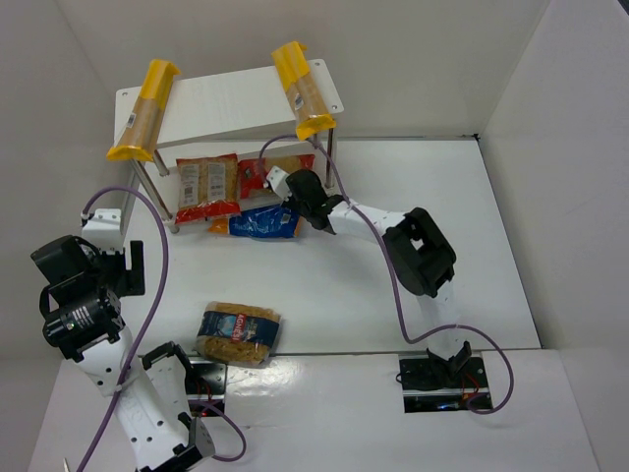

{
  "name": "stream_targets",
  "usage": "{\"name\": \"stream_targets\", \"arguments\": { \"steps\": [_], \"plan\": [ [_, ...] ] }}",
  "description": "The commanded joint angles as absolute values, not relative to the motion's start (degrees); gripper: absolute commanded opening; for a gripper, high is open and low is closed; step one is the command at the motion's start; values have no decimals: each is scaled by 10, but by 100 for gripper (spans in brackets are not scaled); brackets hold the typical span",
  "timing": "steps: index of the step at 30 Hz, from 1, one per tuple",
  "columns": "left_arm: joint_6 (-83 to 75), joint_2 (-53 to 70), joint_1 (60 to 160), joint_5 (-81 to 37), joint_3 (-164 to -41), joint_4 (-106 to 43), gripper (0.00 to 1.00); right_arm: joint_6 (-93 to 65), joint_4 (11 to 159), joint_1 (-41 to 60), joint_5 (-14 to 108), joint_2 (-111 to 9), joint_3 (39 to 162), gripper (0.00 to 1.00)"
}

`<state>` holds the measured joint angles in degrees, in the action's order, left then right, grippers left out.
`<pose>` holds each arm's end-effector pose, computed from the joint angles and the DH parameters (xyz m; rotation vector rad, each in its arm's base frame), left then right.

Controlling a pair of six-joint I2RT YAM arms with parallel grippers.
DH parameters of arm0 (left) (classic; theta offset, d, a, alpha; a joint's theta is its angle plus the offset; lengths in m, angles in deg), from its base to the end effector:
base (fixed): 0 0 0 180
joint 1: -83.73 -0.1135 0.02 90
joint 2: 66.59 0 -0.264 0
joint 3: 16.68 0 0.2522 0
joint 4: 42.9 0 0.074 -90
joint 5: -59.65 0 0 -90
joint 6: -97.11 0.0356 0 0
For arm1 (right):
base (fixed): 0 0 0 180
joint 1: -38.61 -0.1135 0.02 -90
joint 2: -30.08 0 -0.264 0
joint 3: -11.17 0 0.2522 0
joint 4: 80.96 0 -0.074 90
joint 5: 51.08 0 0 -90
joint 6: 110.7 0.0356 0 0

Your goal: Place and organize the pasta boxes and bags onto the shelf

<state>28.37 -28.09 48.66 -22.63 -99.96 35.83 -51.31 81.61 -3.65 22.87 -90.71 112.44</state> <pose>0.0707 0.0438 0.3945 -0.1849 2.1798 0.4192 0.3614 0.3151 0.1910 -1.1756 1.8518 -0.1961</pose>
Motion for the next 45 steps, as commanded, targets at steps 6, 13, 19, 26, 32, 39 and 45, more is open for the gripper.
{"name": "stream_targets", "arguments": {
  "steps": [6,13,19,26,32,39,45],
  "plan": [
    [294,-284,483,-212,-1018,354,88,-529,898,0,187,-858,1116,0],
    [289,-290,483,-212,-1018,354,88,-534,913,6,176,-870,1127,0],
    [289,-284,483,-212,-1018,354,88,-539,920,6,163,-882,1133,0],
    [294,-284,483,-212,-1018,354,88,-531,881,6,165,-878,1150,0],
    [300,-290,483,-192,-1018,359,88,-501,784,-28,255,-777,1101,0],
    [318,-290,483,-165,-1013,359,88,-480,596,-41,377,-639,1028,0],
    [323,-278,488,-124,-995,341,88,-462,540,-6,383,-511,883,0]
  ]
}}
